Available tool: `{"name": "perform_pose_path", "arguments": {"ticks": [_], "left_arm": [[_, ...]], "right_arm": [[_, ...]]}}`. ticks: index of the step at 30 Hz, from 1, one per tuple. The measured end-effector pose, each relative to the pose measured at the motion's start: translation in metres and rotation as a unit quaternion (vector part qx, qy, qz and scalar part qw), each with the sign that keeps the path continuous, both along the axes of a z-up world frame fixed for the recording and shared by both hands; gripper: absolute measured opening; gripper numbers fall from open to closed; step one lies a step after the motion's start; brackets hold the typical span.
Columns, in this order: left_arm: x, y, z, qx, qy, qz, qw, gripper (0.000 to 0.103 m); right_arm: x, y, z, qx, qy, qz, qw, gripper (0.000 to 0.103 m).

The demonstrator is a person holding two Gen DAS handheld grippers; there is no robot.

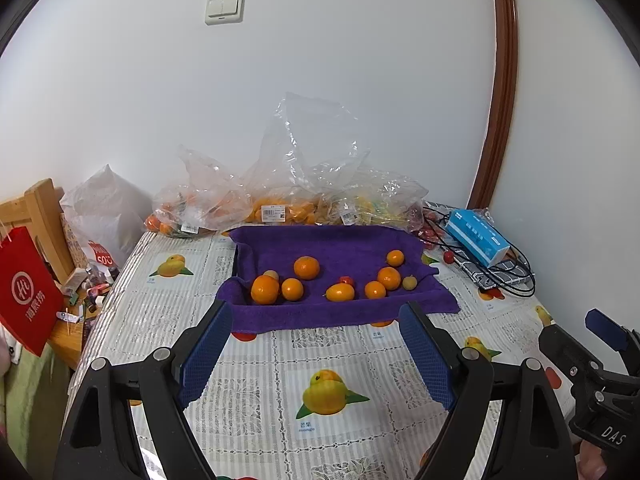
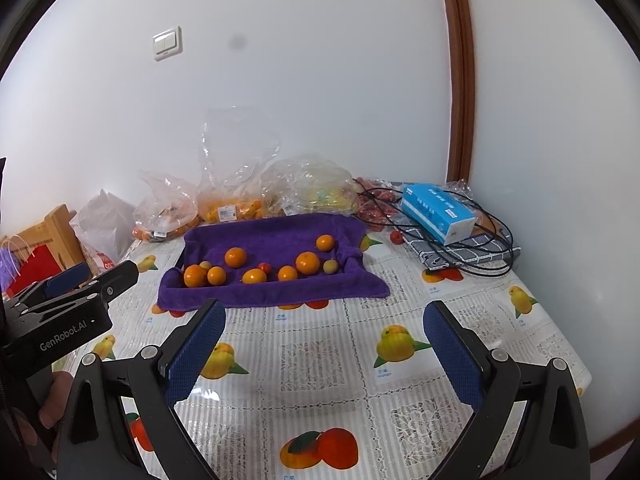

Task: Organize fruits

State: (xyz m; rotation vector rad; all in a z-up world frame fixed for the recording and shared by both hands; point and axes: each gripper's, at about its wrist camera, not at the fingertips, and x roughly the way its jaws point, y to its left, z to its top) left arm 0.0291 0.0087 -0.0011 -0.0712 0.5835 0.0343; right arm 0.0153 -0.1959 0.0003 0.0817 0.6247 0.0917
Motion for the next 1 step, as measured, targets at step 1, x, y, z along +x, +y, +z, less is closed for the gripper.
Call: {"name": "perform_pose_path", "arguments": {"ticks": [1], "left_arm": [[0.0010, 0.0006, -0.0010, 0.000, 0.002, 0.000, 1.0000, 0.084]], "right_arm": [[0.0003, 0.0010, -0.0002, -0.001, 0.000, 0.001, 1.000, 0.099]]}}
